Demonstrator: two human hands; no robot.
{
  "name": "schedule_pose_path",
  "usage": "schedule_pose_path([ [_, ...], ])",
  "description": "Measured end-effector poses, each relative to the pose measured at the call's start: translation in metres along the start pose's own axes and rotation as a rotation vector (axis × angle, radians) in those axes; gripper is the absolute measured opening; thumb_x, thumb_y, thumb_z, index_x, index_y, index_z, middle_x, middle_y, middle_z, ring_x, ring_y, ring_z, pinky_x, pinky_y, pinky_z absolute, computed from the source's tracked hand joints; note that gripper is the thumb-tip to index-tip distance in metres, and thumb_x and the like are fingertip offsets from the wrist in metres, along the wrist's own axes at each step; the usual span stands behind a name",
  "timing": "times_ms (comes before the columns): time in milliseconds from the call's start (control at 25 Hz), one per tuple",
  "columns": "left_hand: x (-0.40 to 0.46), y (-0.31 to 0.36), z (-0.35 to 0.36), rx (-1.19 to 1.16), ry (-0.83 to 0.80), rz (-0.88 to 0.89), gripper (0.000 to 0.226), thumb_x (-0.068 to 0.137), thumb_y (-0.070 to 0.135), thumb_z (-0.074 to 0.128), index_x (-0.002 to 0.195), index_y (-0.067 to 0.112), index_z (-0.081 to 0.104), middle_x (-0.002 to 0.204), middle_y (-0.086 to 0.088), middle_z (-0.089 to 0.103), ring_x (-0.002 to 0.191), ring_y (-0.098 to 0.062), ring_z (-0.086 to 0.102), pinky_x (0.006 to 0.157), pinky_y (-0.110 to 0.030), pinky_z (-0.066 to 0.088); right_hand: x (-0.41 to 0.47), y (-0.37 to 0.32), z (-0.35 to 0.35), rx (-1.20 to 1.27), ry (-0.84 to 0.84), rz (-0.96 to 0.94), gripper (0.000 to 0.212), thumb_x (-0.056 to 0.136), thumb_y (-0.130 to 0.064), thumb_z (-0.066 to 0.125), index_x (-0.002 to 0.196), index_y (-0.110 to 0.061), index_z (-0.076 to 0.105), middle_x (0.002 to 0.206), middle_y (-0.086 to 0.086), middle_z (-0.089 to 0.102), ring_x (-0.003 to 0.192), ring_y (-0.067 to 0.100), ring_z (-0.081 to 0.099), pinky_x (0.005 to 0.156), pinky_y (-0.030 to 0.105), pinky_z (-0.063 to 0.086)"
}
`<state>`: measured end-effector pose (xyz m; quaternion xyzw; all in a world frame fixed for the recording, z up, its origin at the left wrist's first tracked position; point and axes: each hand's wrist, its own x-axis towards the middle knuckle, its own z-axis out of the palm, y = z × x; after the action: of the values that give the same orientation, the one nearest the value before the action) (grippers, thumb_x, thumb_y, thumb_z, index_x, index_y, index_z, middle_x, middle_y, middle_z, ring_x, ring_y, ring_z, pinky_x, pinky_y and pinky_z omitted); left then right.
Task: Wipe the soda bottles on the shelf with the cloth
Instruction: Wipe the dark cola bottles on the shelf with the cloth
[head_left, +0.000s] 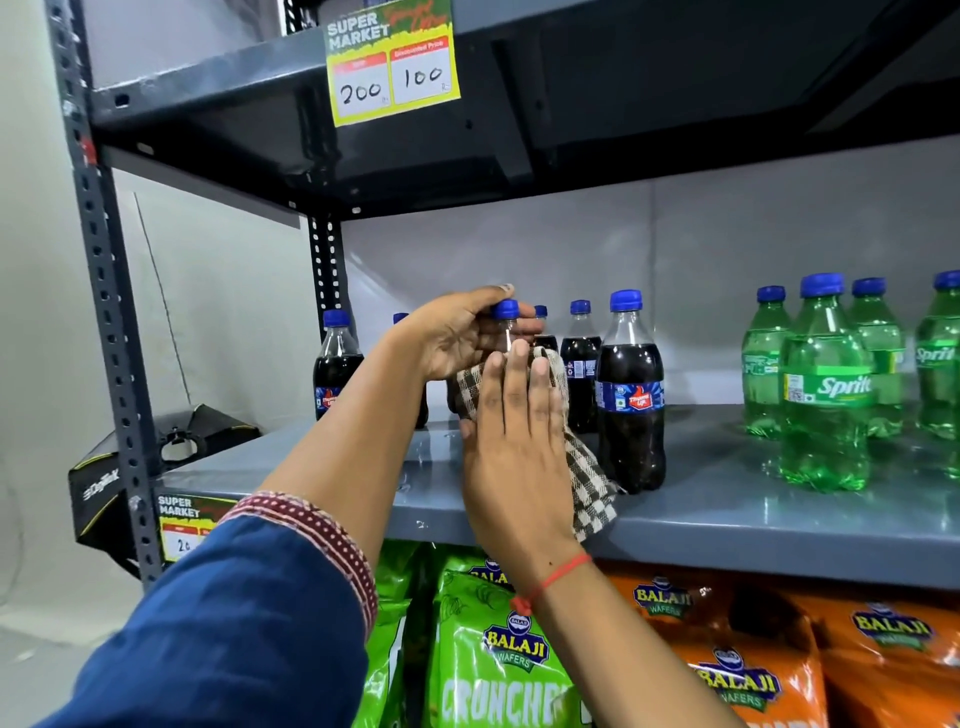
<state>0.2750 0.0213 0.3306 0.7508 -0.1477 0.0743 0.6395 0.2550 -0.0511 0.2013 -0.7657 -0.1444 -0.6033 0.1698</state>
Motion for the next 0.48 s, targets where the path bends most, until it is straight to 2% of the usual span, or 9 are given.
schedule_pose_path([
  [160,-0.002,0.001,0.003,0.016,0.051,-0.038,0.033,0.088,0.032,0.049,0.1,0.006,0.067,0.083,-0.001,0.071,0.079,-0.012,0.062,0.074,-0.02,0.052,0.014,0.001,-0.001,-0.092,0.067,-0.004,0.057,0.079,-0.013,0.037,0.134,0.002,0.037,0.142,0.022,0.041,0.132,0.037,0.037,0.112,0.042,0.02],
  [280,-0.003,0.0,0.003,-0.033,0.013,-0.03,0.03,0.09,0.028,0.047,0.089,0.006,0.066,0.077,-0.003,0.074,0.082,-0.016,0.065,0.084,-0.026,0.051,0.002,0.001,-0.005,-0.092,0.007,-0.048,0.062,0.076,-0.012,0.033,0.136,0.002,0.037,0.144,0.023,0.037,0.133,0.037,0.033,0.111,0.042,0.018],
  [400,-0.003,-0.001,0.005,0.004,0.064,-0.018,0.03,0.089,0.029,0.048,0.085,0.008,0.068,0.086,-0.005,0.073,0.093,-0.019,0.063,0.1,-0.03,0.043,0.01,0.001,-0.006,-0.113,0.006,-0.05,0.063,0.074,-0.005,0.024,0.134,0.002,0.041,0.142,0.023,0.04,0.131,0.039,0.037,0.109,0.045,0.027],
  [480,-0.002,-0.001,0.005,0.005,0.061,-0.012,0.03,0.089,0.03,0.048,0.083,0.008,0.069,0.085,-0.005,0.074,0.094,-0.02,0.062,0.104,-0.033,0.038,0.011,0.001,-0.009,-0.102,0.007,-0.052,0.065,0.072,-0.004,0.022,0.134,0.003,0.041,0.142,0.023,0.041,0.13,0.039,0.037,0.106,0.047,0.026],
])
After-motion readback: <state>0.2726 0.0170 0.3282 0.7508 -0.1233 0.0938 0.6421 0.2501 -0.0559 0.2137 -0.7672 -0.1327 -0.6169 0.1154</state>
